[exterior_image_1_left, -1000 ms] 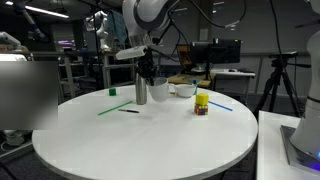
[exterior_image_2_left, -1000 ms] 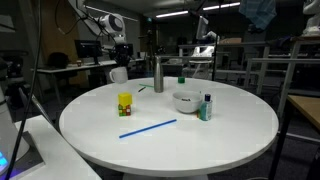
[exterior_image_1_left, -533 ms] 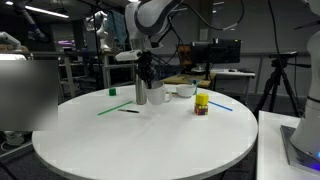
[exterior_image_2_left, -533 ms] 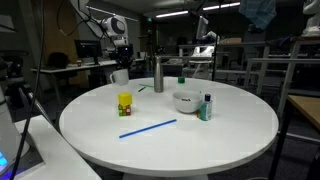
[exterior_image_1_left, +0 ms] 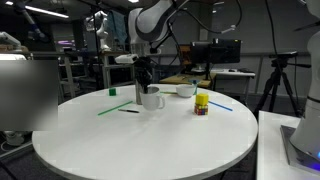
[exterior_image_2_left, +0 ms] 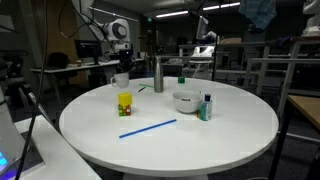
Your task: Move the mug forward
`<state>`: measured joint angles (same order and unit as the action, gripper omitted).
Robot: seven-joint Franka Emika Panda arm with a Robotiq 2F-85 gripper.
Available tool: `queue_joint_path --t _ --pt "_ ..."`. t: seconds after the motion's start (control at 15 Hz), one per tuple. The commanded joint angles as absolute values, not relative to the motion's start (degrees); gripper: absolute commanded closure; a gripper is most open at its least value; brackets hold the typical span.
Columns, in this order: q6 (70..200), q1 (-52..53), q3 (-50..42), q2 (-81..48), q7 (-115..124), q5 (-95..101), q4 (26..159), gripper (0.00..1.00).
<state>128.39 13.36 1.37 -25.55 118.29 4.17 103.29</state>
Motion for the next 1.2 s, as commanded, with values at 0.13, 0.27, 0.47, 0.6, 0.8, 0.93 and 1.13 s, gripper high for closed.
queue_joint_path --t 0.13,0.27,0.47,0.6,0.8,0.93,1.13 --pt "129.7 12.3 2.1 -25.9 118.4 -2.3 104.9 0.98" --pt "129.7 12.2 2.2 -26.1 117.9 -4.2 105.2 0.98" --pt "130.4 11.9 2.7 -26.1 116.5 -6.9 106.0 0.98" --pt "131.0 11.8 3.0 -26.0 115.4 -8.4 106.4 0.98" --pt "132.1 12.1 3.1 -26.2 114.2 -8.8 106.8 0.98" --pt "133.0 12.4 3.0 -26.6 113.3 -8.2 107.0 0.98" --pt "133.1 12.5 2.8 -27.5 112.0 -8.0 106.8 0.98"
